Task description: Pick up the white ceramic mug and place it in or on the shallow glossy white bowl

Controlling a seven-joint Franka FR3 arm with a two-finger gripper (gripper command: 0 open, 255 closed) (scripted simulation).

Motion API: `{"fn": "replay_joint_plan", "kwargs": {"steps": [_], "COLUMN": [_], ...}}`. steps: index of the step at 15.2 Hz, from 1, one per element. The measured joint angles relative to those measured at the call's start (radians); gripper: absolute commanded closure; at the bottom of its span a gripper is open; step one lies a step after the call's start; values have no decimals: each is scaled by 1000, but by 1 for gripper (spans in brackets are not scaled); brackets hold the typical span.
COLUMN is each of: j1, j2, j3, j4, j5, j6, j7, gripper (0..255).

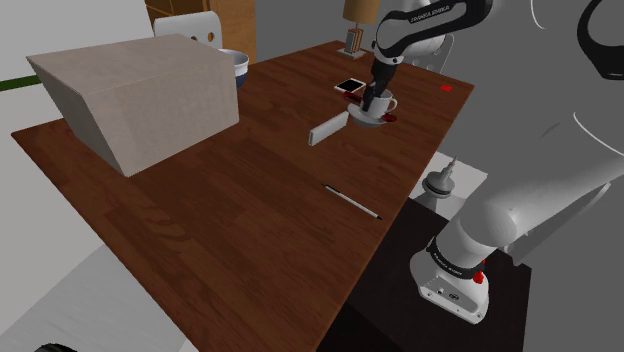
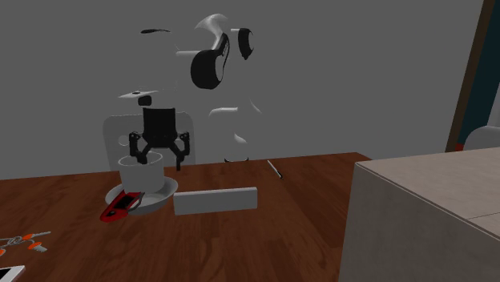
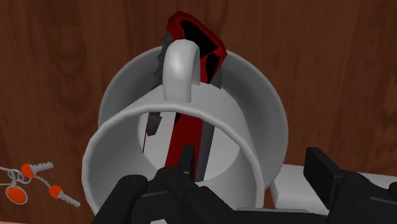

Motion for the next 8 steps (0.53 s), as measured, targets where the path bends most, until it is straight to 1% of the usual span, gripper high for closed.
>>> {"fn": "replay_joint_plan", "kwargs": {"steps": [3,8], "j1": [0,0], "j2": [0,-46], "j3": [0,8], "j4": [0,68], "j5": [0,-9], "j6": [0,-112], "j7": [0,6], "gripper": [0,0]}}
